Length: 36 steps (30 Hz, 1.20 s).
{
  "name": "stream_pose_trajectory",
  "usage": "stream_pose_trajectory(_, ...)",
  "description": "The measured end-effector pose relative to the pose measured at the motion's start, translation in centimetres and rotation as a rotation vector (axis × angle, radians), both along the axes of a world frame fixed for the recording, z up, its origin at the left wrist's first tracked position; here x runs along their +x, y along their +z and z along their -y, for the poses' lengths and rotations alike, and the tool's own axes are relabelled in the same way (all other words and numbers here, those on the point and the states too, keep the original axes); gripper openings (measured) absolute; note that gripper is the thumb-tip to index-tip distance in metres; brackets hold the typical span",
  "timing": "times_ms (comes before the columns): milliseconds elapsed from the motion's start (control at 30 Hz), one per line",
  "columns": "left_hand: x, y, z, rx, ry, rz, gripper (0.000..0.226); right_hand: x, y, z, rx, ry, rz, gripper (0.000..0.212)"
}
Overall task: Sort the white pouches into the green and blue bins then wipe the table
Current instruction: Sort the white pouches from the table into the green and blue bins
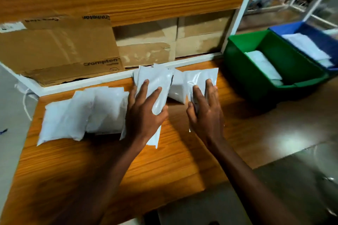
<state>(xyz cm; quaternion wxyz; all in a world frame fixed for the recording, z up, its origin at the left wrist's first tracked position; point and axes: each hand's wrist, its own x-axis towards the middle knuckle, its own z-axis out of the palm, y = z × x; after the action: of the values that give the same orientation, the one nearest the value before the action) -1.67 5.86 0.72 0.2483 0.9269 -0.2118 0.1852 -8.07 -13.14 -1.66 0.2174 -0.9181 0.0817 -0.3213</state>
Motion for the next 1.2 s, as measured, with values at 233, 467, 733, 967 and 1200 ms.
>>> stream_pose_trajectory(233, -6.8, 0.8, 16.9, -0.04, -0.171, -0.001, 0.059, -10.8, 0.2, 13.1, 0.012, -0.182, -0.013, 0.055)
stream_pose_trajectory(467, -10.3, 3.6, 29.6, -0.034, -0.287, -0.026, 0.06, -15.4, 0.9, 24.6, 0.008, -0.285, -0.003, 0.055)
stream_pose_trajectory(733, -5.8, 5.1, 38.3, -0.092, -0.165, -0.06, 0.063, -9.1, 3.1, 33.9, 0.026, -0.199, 0.02, 0.054)
stream_pose_trajectory(967, 0.4, 5.1, 41.3, -0.13, 0.05, -0.055, 0.061, -0.3, 5.0, 38.5, -0.018, -0.038, -0.012, 0.052)
stream_pose_trajectory(1200, 4.0, 4.1, 40.7, -0.113, 0.243, -0.032, 0.067, 8.9, 5.4, 38.8, 0.06, 0.124, -0.22, 0.057)
